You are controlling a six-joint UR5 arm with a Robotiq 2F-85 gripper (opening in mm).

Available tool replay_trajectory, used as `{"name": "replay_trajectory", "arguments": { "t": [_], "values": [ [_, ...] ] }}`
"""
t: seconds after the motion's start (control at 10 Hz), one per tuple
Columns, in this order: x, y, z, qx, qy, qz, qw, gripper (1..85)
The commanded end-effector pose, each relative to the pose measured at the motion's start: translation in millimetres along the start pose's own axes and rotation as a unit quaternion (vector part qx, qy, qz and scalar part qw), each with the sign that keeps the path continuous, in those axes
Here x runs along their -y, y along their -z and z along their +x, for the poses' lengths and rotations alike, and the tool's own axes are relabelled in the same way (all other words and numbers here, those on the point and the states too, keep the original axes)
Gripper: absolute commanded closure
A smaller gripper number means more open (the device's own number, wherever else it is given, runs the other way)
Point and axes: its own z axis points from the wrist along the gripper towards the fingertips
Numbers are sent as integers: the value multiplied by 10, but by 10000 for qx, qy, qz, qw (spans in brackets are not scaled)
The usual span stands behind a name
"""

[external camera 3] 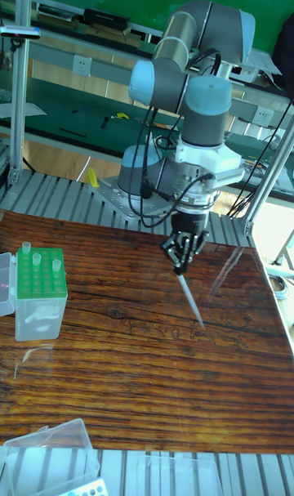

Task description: Insert a large pipette tip into the holder for large pipette tips

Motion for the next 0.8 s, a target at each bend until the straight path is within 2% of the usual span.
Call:
{"name": "replay_trajectory", "arguments": {
  "t": [0.0,0.2,0.3,0.5,0.7],
  "values": [
    [362,161,386,-527,356,377,9973,847],
    [661,241,633,-1067,680,913,9878,847],
    [747,275,698,-1226,796,1063,9835,847],
    [829,319,778,-1402,975,1195,9780,847],
    [831,359,875,-1474,1037,1197,9763,847]
  ]
}}
